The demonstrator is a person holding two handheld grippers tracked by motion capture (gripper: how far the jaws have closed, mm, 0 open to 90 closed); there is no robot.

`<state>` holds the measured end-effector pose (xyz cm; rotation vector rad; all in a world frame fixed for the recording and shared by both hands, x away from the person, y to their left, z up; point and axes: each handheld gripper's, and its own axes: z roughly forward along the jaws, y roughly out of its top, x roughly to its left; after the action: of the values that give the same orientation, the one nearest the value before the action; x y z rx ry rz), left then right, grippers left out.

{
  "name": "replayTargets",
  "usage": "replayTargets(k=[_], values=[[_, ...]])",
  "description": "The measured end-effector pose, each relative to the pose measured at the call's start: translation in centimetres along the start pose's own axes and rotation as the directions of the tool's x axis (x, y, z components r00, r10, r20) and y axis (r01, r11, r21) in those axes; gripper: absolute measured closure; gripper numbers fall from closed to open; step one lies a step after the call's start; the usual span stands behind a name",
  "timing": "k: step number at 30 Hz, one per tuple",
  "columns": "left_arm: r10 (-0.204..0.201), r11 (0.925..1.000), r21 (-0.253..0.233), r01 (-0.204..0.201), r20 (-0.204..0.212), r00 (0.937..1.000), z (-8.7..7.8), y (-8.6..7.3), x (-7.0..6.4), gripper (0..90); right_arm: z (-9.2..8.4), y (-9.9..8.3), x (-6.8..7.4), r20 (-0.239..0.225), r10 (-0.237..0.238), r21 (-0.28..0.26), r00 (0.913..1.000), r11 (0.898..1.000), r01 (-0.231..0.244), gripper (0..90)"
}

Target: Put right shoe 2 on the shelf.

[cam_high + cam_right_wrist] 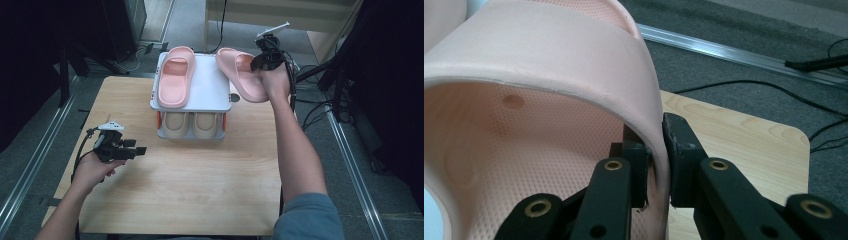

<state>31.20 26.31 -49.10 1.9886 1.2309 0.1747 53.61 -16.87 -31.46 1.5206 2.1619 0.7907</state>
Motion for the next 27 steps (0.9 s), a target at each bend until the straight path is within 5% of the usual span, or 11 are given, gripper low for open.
replayTargets(k=[15, 27], values=[[0.011, 0.9999, -0.012, -0.011, 0.012, 0.9999, -0.5, 0.1, 0.3, 39.0, 2.4, 1.8, 4.1, 0.044, -0.049, 0.025, 0.9978, 0.999, 0.048, 80.6], [0.013, 0.9999, -0.011, -0.013, 0.014, 0.9998, -0.5, 0.1, 0.2, 38.9, 3.3, 2.4, 5.7, 0.050, -0.042, 0.005, 0.9979, 0.999, 0.042, 79.3]])
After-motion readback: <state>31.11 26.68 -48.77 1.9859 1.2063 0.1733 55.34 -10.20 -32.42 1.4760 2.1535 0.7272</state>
